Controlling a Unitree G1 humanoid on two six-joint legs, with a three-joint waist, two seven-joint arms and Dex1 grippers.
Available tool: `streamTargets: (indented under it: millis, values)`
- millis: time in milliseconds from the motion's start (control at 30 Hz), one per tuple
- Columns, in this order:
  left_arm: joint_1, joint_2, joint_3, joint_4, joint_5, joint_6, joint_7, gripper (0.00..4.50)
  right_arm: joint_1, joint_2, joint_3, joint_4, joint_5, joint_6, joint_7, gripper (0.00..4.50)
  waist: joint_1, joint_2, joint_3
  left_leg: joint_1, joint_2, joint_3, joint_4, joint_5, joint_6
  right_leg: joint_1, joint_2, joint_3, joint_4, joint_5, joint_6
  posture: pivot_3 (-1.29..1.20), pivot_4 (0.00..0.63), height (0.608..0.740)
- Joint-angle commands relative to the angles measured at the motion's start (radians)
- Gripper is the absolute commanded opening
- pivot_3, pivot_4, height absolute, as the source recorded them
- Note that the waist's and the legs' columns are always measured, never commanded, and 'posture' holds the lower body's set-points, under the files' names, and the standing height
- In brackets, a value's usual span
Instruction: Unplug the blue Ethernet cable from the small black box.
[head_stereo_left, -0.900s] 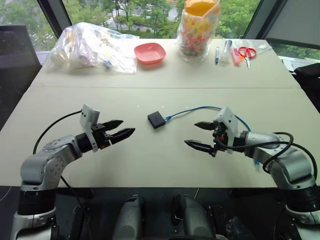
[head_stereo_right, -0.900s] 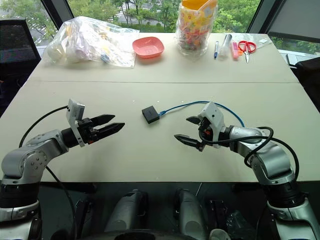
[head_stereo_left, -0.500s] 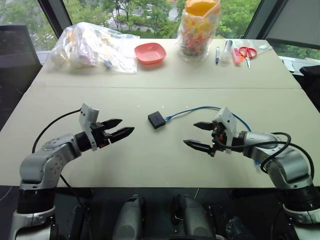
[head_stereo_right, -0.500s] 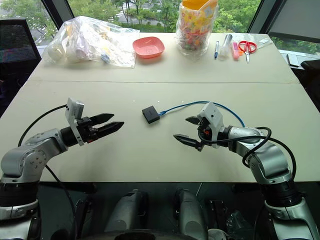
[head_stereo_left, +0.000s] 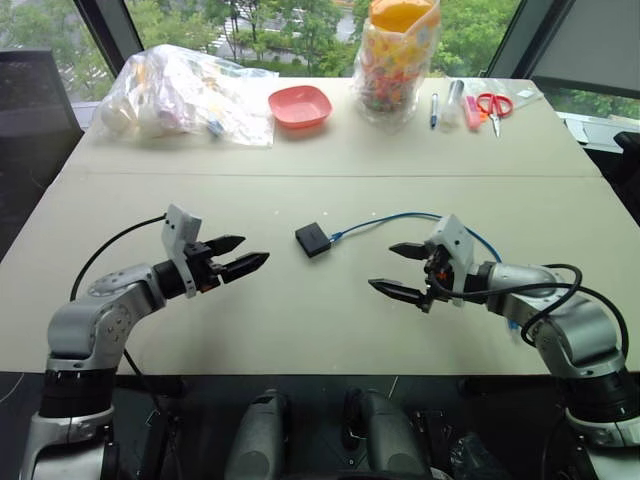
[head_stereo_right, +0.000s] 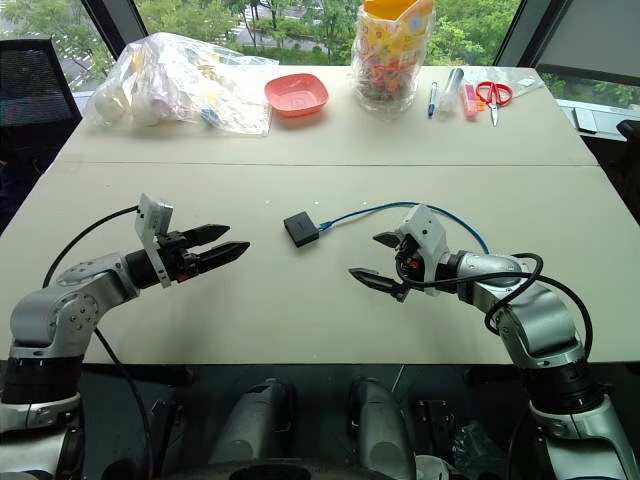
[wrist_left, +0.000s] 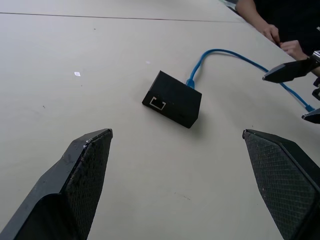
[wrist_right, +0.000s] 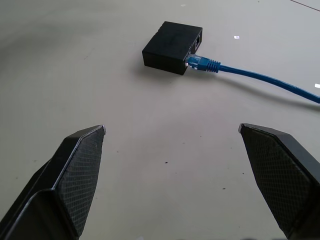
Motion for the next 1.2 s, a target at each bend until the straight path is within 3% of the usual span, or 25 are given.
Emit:
streamTargets:
  millis: [33,233,367,467,700,800,933,1033,1100,1200]
  values:
    - [-0.046,0.014,0.002,0.021,0.031,-0.054,-0.008,4.33,-0.054,0.017,0.006,0.043,-0.021,-0.048,0.021,4.5,0.0,0.0,0.0,0.0,0.0,0.0,0.0,0.0,0.0,0.0,0.0,0.0,0.0,0.0,0.0,0.0,0.15,0.74]
    - [-0.126,0.042,-0.015,0.13,0.089,-0.133,-0.077,4.33,-0.284,0.091,0.154,0.354,-0.182,-0.228,0.111,4.5,-0.005,0.0,0.0,0.001,-0.001,0.002,0.002,0.0,0.0,0.0,0.001,0.0,0.001,0.001,-0.001,0.0,0.15,0.74]
    - [-0.106,0.159,-0.019,0.075,0.046,-0.071,-0.215,4.33,-0.573,0.19,0.258,0.81,-0.321,-0.471,0.235,4.5,-0.027,0.0,0.001,0.001,-0.001,0.004,0.001,0.0,0.0,-0.003,0.002,0.002,0.004,0.001,0.0,0.0,0.15,0.74]
    - [-0.059,0.199,0.007,0.012,0.012,-0.038,-0.232,4.33,-0.724,0.255,0.332,1.14,-0.442,-0.661,0.306,4.5,-0.026,0.0,0.001,0.001,-0.001,0.005,0.001,0.0,0.0,-0.005,0.002,0.003,0.009,0.002,0.003,0.0,0.15,0.74]
    - [0.081,0.119,0.059,-0.129,-0.007,-0.022,-0.084,4.33,-0.877,0.43,0.362,1.555,-0.584,-0.837,0.379,4.5,-0.032,-0.001,0.001,0.003,-0.001,0.008,0.001,0.001,0.0,-0.006,0.0,0.007,0.014,0.002,0.001,0.0,0.15,0.74]
    - [0.151,0.09,0.084,-0.19,-0.017,-0.016,-0.027,4.39,-0.889,0.479,0.382,1.613,-0.653,-0.885,0.347,3.62,-0.036,-0.001,0.0,0.006,0.0,0.009,0.0,0.001,-0.001,-0.004,0.001,0.008,0.016,0.001,0.001,0.0,0.15,0.74]
    - [0.209,0.086,0.107,-0.231,-0.023,-0.008,0.006,4.39,-0.904,0.507,0.382,1.631,-0.7,-0.925,0.389,1.64,-0.041,-0.001,0.0,0.021,0.007,0.012,-0.001,0.001,-0.002,0.005,0.003,0.01,0.016,-0.002,-0.003,0.0,0.15,0.74]
    - [0.224,0.092,0.115,-0.231,-0.028,-0.013,0.011,4.39,-0.908,0.517,0.38,1.634,-0.73,-0.937,0.421,0.1,-0.042,0.0,0.0,0.021,0.013,0.015,-0.001,0.0,-0.006,0.004,0.007,0.009,0.014,-0.001,-0.005,0.0,0.15,0.74]
    - [0.199,0.094,0.106,-0.201,-0.022,-0.025,0.004,4.39,-0.903,0.506,0.389,1.633,-0.762,-0.944,0.395,0.04,-0.041,0.0,0.0,0.022,0.014,0.015,0.0,0.0,-0.007,0.004,0.008,0.009,0.014,-0.001,-0.006,0.0,0.15,0.74]
    - [0.064,0.089,0.062,-0.04,0.021,-0.08,-0.037,4.39,-0.906,0.45,0.418,1.598,-0.836,-1.008,0.218,0.04,-0.031,0.0,-0.001,0.022,0.015,0.017,0.0,0.0,-0.007,0.003,0.008,0.01,0.016,0.001,-0.009,0.0,0.15,0.74]
